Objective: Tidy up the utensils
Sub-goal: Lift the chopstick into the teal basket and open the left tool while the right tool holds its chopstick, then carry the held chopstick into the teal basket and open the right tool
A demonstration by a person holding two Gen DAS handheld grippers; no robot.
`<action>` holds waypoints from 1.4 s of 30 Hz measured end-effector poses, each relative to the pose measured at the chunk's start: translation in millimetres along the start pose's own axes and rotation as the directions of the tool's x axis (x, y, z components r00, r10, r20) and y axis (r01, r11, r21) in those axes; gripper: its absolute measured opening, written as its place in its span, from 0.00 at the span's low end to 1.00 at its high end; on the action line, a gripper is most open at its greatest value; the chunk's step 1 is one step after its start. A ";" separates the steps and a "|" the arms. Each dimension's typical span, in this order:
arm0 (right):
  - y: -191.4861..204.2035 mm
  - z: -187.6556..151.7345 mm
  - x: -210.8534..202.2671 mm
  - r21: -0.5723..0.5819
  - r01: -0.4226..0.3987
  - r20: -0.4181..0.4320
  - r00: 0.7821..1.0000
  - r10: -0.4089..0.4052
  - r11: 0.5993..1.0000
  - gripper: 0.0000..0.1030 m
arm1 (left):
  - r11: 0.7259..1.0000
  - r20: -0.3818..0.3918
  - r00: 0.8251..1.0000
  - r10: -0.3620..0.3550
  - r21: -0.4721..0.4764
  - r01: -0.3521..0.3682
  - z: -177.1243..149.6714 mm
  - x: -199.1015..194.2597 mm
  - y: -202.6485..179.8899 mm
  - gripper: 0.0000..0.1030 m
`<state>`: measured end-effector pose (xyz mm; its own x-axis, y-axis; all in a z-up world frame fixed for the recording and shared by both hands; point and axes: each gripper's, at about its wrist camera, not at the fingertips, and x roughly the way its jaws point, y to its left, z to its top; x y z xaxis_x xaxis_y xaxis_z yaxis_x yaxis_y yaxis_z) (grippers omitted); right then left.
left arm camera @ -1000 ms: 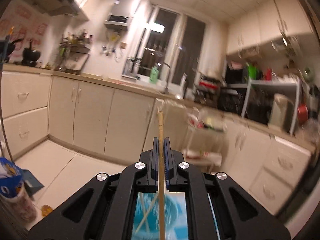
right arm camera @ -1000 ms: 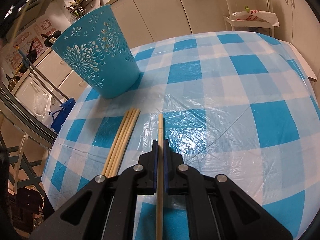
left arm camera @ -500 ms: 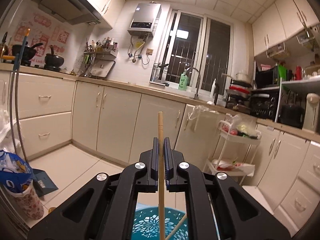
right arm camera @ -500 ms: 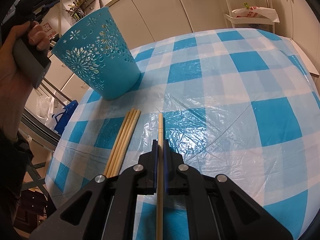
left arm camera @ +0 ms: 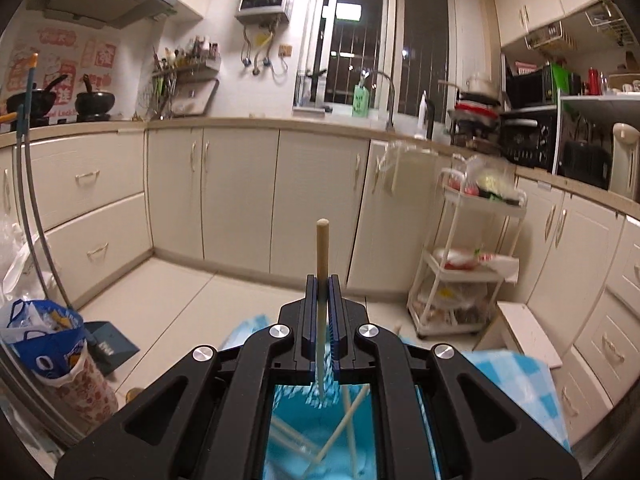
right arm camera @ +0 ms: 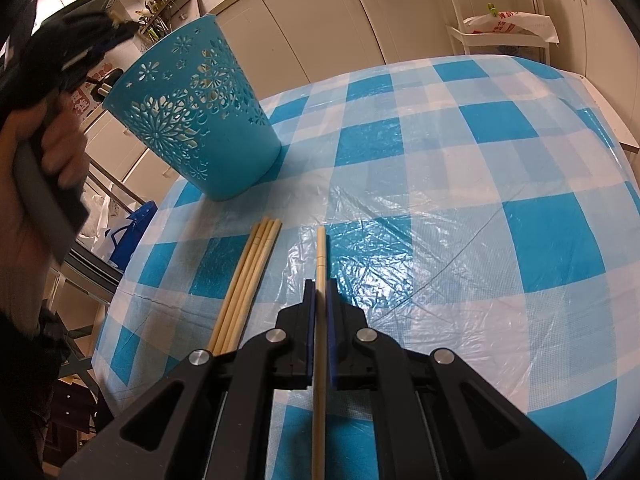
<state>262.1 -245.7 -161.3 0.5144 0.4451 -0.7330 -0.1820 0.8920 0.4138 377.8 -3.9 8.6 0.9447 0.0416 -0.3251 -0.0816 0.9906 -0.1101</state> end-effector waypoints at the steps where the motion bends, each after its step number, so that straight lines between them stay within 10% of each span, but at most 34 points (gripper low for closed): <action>1: -0.2 0.2 -0.1 0.001 0.000 -0.001 1.000 0.000 1.000 0.06 | 1.000 -0.009 1.000 -0.005 0.005 0.005 -2.0 -2.5 1.7 0.07; 15: 14.1 4.6 2.8 -0.100 0.053 -0.037 0.998 -0.057 0.994 0.11 | 0.997 0.013 0.999 0.052 -0.064 -0.051 -42.9 -97.1 60.2 0.63; 23: 37.0 5.7 11.5 -0.286 0.190 -0.031 0.978 -0.207 0.939 0.07 | 0.992 -0.179 0.983 0.030 -0.117 -0.051 -118.6 -96.4 82.4 0.66; 34: 26.7 18.5 -39.6 -0.013 -0.035 0.104 0.994 0.036 0.999 0.06 | 0.984 -0.233 0.972 -0.018 -0.174 -0.024 -146.1 -84.9 97.3 0.66; 42: 96.3 104.0 -100.3 -0.105 -0.213 0.410 0.881 0.237 0.971 0.06 | 0.972 -0.257 0.963 -0.075 -0.236 0.012 -150.7 -77.6 102.6 0.71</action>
<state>280.2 -212.8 8.2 0.7533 0.5710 -0.3263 -0.3742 0.7802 0.5013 248.3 74.8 -119.1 0.8347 -0.0676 -0.5465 -0.1425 0.9321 -0.3330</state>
